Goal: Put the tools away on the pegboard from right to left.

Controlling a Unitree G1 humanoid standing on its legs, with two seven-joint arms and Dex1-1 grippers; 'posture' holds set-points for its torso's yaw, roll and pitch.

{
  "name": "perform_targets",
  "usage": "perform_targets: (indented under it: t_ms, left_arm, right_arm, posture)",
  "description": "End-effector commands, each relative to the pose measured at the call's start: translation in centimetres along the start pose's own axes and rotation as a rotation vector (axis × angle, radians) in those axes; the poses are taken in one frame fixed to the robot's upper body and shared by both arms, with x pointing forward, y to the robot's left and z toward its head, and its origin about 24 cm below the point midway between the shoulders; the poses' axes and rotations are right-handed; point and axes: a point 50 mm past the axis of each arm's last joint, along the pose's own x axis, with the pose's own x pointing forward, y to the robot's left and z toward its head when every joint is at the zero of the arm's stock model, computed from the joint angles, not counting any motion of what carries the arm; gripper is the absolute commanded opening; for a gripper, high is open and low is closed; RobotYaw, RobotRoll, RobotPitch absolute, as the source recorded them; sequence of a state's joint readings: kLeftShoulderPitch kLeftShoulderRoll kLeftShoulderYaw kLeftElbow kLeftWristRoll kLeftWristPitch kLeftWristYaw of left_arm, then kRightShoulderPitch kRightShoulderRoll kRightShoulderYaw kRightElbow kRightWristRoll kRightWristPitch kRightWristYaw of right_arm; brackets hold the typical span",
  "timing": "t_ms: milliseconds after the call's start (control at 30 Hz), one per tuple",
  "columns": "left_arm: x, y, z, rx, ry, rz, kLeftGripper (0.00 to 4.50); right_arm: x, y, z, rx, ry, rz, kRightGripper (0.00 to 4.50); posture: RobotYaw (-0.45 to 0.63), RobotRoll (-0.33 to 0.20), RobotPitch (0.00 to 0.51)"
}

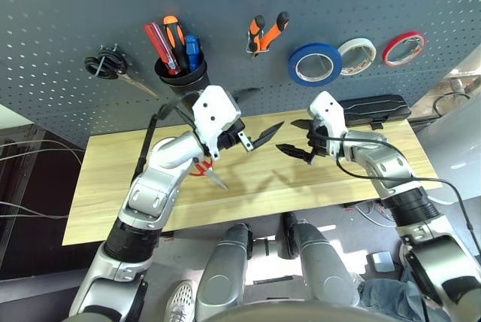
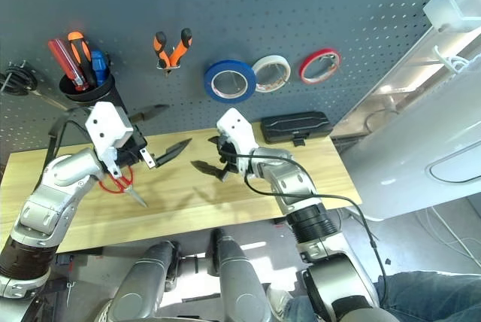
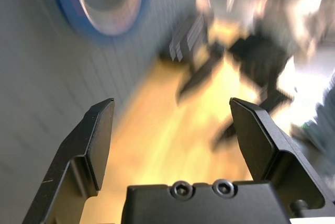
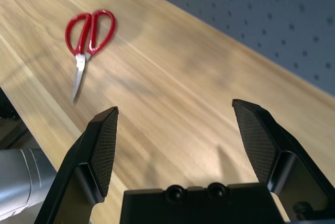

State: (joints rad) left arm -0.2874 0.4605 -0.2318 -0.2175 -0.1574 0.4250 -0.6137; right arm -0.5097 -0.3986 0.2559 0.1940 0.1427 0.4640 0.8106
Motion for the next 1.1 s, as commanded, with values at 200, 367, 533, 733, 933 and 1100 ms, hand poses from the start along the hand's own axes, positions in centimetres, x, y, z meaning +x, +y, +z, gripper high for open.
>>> perform_targets:
  t_ms: [200, 367, 533, 733, 933, 1100]
  left_arm:
    - [-0.9, -0.9, -7.0, -0.119, 0.358, 0.077, 4.49]
    - [-2.1, -1.1, -9.9, -0.217, 0.480, 0.198, 4.49]
    - [-3.2, -0.4, -12.0, -0.321, 0.551, 0.367, 4.49]
    - [-4.1, 1.1, -13.8, -0.452, 0.585, 0.586, 4.49]
    - [-5.2, 3.0, -14.3, -0.527, 0.558, 0.768, 4.49]
    - [-6.5, 4.1, -14.8, -0.482, 0.574, 0.840, 4.49]
  right_arm:
    - [-0.4, 0.5, -0.8, 0.035, 0.058, 0.010, 4.50]
    - [-0.4, 0.6, -0.7, 0.038, 0.057, 0.010, 4.50]
    - [0.0, 0.9, -0.2, 0.039, 0.039, 0.017, 4.50]
    - [0.7, 1.2, 0.3, 0.027, 0.020, 0.029, 4.50]
    - [1.2, 1.7, 0.7, 0.032, 0.000, 0.036, 4.50]
    - [1.5, 2.1, 0.8, 0.037, -0.012, 0.045, 4.50]
  posture:
    - [-0.01, 0.000, 0.239]
    - [0.00, 0.000, 0.246]
    - [0.00, 0.000, 0.248]
    - [0.00, 0.000, 0.254]
    - [0.00, 0.000, 0.257]
    - [0.00, 0.000, 0.260]
